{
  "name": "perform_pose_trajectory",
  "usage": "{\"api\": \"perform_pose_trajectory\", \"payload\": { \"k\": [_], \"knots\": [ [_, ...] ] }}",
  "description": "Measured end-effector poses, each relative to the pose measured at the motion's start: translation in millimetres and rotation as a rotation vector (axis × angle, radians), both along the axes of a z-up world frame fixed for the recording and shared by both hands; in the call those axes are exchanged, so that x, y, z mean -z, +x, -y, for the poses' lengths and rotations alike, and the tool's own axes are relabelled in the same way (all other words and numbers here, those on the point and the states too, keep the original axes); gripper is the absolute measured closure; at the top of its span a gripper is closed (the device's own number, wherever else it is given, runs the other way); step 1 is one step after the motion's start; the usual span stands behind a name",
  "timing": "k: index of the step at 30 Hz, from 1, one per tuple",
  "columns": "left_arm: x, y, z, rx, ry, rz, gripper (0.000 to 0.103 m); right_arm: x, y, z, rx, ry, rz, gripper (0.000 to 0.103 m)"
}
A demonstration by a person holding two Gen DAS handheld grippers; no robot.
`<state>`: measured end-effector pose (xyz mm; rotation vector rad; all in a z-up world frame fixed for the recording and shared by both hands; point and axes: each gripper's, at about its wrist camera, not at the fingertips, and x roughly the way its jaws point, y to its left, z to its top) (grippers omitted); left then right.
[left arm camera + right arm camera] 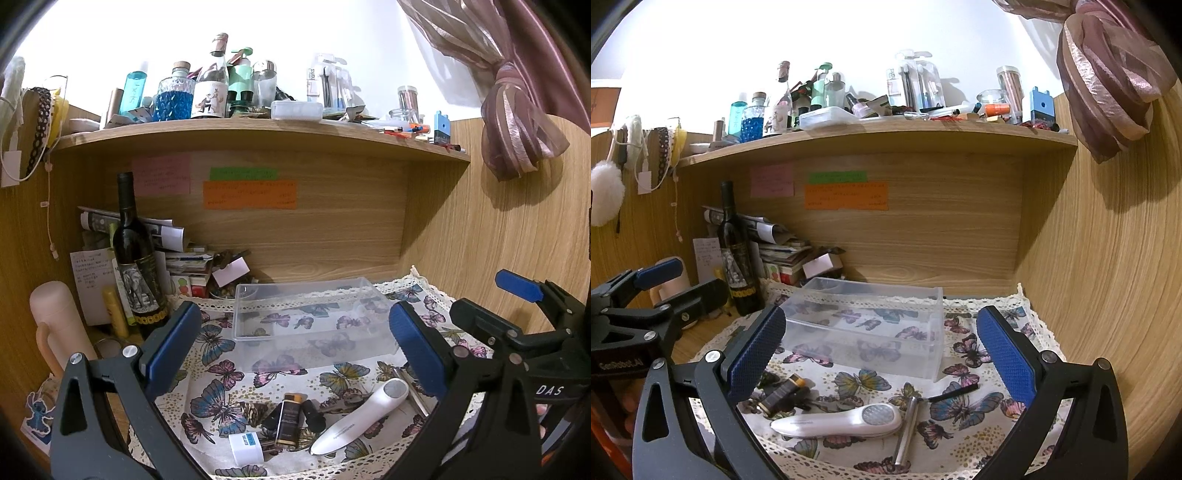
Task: Organize rigid objects
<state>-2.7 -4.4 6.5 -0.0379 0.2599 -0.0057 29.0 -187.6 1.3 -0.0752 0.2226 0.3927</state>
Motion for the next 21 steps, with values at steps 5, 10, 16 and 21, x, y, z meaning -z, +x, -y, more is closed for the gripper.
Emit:
{"api": "perform_pose_trajectory", "payload": {
  "k": [5,10,16,21],
  "knots": [
    [-0.3,0.7,1.3,-0.001,0.004,0.003,0.000,0.1,-0.2,-0.1,0.000,0.002,-0.001,0.000],
    [0.5,-1.2,0.8,0.000,0.002,0.008,0.000,0.3,-0.6,-0.3,0.001,0.003,0.000,0.000],
    [1.2,-1.8,0.9,0.001,0.000,0.007,0.000,-0.7,-2.2,-1.6,-0.002,0.004,0.000,0.000],
    [1.3,-2.2,0.4,0.001,0.001,0.008,0.000,-0.2,-1.8,-0.9,0.000,0.004,0.001,0.000]
  ]
}}
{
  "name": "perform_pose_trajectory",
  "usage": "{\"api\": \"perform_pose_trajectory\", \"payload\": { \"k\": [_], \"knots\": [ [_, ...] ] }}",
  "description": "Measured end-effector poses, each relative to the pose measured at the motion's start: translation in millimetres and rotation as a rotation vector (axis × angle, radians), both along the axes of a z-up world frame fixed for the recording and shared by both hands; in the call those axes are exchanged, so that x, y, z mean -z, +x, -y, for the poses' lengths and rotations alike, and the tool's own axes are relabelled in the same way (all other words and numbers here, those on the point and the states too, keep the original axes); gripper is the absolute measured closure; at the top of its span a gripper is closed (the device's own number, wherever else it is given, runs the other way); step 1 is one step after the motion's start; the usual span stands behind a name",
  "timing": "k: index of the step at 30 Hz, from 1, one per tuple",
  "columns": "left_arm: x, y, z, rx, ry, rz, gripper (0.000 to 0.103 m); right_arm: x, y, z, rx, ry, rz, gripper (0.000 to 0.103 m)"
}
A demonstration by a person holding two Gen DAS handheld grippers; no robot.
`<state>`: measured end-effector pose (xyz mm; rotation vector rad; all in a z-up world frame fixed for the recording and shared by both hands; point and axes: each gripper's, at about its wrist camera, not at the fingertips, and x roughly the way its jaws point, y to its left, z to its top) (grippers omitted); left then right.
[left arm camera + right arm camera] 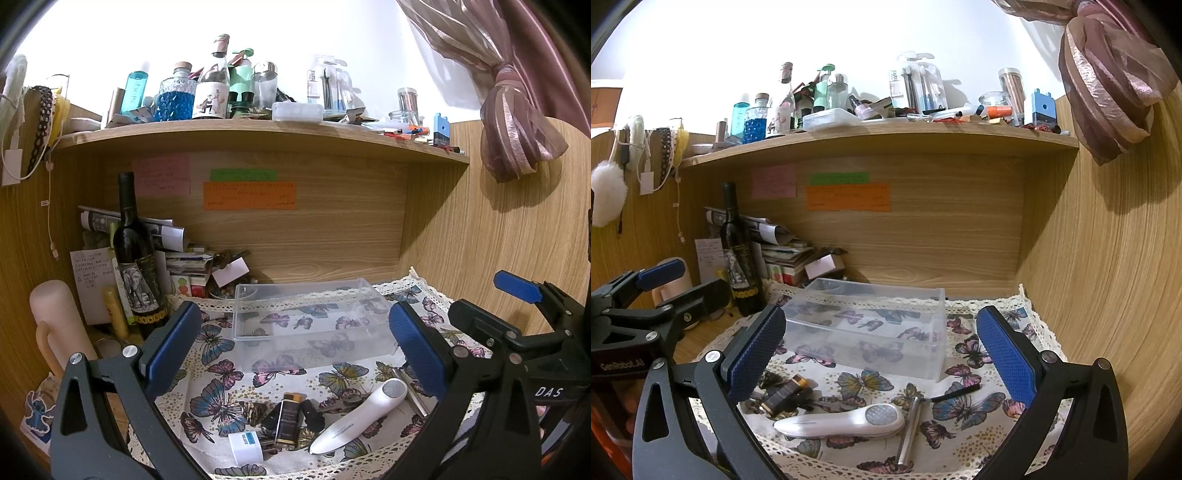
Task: Organize rigid objects
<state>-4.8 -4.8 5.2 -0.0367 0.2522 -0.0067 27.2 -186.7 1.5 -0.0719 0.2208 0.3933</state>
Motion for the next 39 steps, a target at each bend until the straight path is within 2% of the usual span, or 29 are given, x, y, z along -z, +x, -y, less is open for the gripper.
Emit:
{"api": "perform_pose_trajectory", "payload": {
  "k": [20,22,23,24,25,28,31,39],
  "knots": [
    [5,3,-4,-0.002,-0.002,-0.016,0.000,1,1,-1,-0.004,0.001,-0.010,0.000],
    [6,6,-10,-0.008,-0.012,-0.026,0.004,5,5,3,-0.005,-0.005,-0.026,0.004],
    [7,7,-14,-0.014,-0.021,-0.035,0.008,7,7,5,0.000,-0.009,-0.034,0.006],
    [8,10,-18,-0.023,-0.029,-0.047,0.016,9,9,6,0.006,-0.014,-0.044,0.011],
    [9,12,-24,-0.030,-0.040,-0.064,0.018,12,12,7,0.009,-0.021,-0.059,0.018],
    [17,18,-39,-0.040,-0.074,-0.107,0.022,22,21,13,0.015,-0.033,-0.109,0.028],
    [33,23,-50,-0.068,-0.075,-0.170,0.023,35,27,17,0.028,-0.055,-0.151,0.035],
    [87,29,-56,-0.095,-0.075,-0.343,0.024,74,41,30,0.050,-0.091,-0.300,0.039]
  ]
}}
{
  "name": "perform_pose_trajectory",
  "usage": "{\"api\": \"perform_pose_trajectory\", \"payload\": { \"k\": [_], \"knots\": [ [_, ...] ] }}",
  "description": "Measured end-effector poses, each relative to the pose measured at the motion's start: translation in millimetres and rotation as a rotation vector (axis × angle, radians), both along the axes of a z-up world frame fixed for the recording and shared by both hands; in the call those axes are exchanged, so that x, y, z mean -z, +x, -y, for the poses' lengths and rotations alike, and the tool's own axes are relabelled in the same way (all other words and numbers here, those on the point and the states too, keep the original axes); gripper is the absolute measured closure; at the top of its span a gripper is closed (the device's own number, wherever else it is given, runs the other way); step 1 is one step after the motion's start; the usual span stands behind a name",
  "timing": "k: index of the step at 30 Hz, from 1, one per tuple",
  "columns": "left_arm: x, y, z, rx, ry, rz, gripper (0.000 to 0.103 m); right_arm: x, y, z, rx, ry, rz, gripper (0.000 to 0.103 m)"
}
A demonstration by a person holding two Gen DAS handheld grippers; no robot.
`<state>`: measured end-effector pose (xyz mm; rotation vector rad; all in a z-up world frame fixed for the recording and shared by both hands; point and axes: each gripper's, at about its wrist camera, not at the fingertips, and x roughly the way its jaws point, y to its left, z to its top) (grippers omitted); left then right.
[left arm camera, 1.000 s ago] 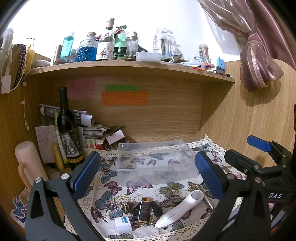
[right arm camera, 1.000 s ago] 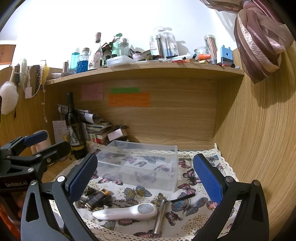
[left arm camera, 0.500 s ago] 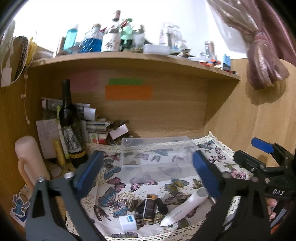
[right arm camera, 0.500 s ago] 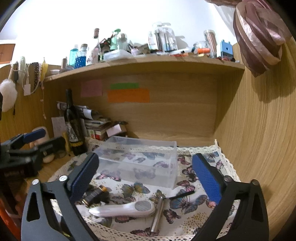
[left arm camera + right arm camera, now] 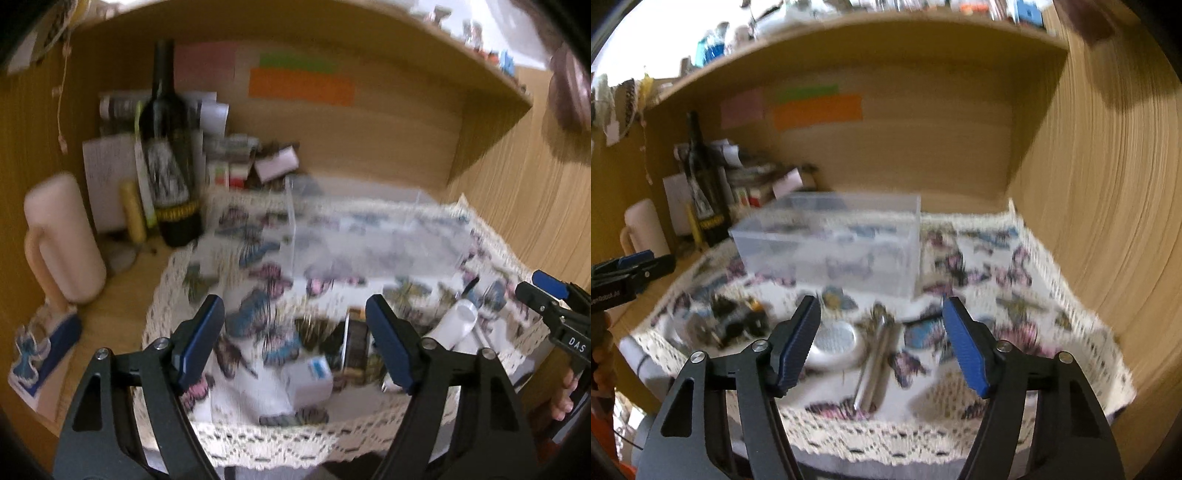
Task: Organize rigid objects
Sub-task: 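Grasp the silver pen with the right tool while the left tool grasps the white plug adapter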
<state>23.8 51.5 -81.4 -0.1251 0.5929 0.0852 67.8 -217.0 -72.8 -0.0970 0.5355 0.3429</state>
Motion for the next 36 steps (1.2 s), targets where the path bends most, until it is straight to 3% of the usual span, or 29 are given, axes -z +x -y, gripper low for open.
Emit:
{"api": "perform_pose_trajectory", "payload": {
  "k": [5,12,14,16,18,19,21,30,31,34,36],
  "knots": [
    [26,1,4,0.010,-0.026,-0.077,0.024,28,11,-1,-0.014,-0.019,-0.118,0.049],
    [45,7,8,0.032,-0.040,-0.130,0.029,52,28,-8,-0.031,-0.043,-0.188,0.057],
    [50,9,9,0.038,-0.044,-0.145,0.032,56,34,-11,-0.037,-0.050,-0.205,0.064],
    [54,12,9,0.042,-0.051,-0.158,0.041,60,40,-12,-0.039,-0.050,-0.220,0.071],
    [58,16,9,0.049,-0.064,-0.162,0.053,62,43,-14,-0.032,-0.057,-0.211,0.076],
    [59,17,8,0.050,-0.071,-0.166,0.052,62,43,-15,-0.029,-0.062,-0.204,0.084],
    [60,16,8,0.044,-0.072,-0.156,0.053,62,44,-15,-0.025,-0.057,-0.200,0.089],
    [40,13,3,0.012,-0.034,-0.097,0.053,39,37,-4,0.008,-0.023,-0.127,0.089],
    [36,13,3,0.011,-0.033,-0.089,0.060,34,36,-3,0.007,-0.020,-0.117,0.089],
    [23,18,0,0.018,-0.036,-0.073,0.094,17,30,1,0.007,-0.001,-0.068,0.089],
    [14,24,-4,0.043,-0.067,-0.062,0.094,4,27,3,0.006,0.012,-0.030,0.089]
  ]
}}
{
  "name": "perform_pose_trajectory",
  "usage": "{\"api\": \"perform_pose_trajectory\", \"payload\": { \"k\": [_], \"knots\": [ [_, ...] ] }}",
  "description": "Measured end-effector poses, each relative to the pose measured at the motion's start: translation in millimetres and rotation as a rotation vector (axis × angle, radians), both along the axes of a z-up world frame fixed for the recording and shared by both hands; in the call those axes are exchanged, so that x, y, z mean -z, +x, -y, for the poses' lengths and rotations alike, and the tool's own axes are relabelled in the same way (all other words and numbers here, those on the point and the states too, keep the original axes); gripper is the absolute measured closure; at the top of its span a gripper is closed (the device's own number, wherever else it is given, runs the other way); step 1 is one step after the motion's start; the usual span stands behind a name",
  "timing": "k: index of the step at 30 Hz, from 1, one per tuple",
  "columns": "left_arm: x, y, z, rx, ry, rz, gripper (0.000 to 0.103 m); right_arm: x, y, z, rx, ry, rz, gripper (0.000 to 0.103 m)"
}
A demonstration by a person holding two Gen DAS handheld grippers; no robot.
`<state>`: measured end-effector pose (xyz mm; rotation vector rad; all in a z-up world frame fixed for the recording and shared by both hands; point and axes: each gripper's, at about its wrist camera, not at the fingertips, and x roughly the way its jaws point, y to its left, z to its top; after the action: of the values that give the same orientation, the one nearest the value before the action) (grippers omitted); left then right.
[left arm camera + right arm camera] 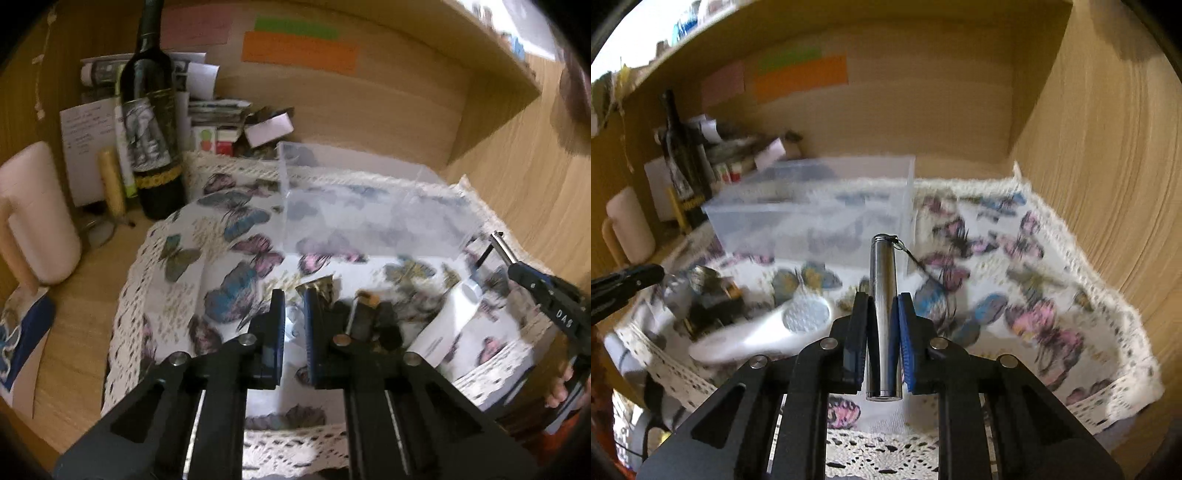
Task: Organize rigid objects
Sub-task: 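Grasp the silver pen with the right tool while the left tool grasps the white plug adapter, then carry the pen with the right tool into the clear box while the left tool drops the adapter in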
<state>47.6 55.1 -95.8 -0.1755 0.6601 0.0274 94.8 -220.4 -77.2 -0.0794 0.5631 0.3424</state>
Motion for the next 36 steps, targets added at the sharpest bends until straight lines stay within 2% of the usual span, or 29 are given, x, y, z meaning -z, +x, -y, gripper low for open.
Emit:
{"api": "perform_pose_trajectory", "payload": {
  "k": [6,8,10,12,14,17,21,22,24,30,36],
  "knots": [
    [-15,8,2,0.003,0.042,0.033,0.094,-25,-5,0,-0.002,0.028,0.082,0.089],
    [-14,7,5,0.006,0.059,0.022,0.083,-28,-4,-1,-0.003,0.034,0.095,0.089],
    [-9,6,7,0.007,0.069,0.012,0.045,-29,-3,-2,-0.007,0.044,0.095,0.089],
    [-1,4,11,0.002,0.099,0.001,0.035,-28,-2,-4,-0.014,0.048,0.091,0.089],
    [10,7,15,0.008,0.126,-0.033,0.035,-26,-1,-6,-0.021,0.050,0.086,0.089],
    [28,16,14,0.016,0.113,-0.098,0.035,-26,0,-7,-0.029,0.053,0.083,0.089],
    [47,27,5,0.006,0.048,-0.165,0.053,-27,0,-9,-0.035,0.054,0.091,0.089],
    [47,26,3,0.002,0.035,-0.154,0.062,-28,1,-9,-0.036,0.054,0.092,0.089],
    [43,25,2,-0.006,0.037,-0.140,0.064,-30,3,-10,-0.041,0.058,0.093,0.089],
    [19,22,4,-0.015,0.078,-0.081,0.065,-50,9,-15,-0.056,0.072,0.154,0.089],
    [-25,35,0,-0.004,0.093,0.011,0.065,-78,23,-26,-0.083,0.072,0.217,0.089]
  ]
}}
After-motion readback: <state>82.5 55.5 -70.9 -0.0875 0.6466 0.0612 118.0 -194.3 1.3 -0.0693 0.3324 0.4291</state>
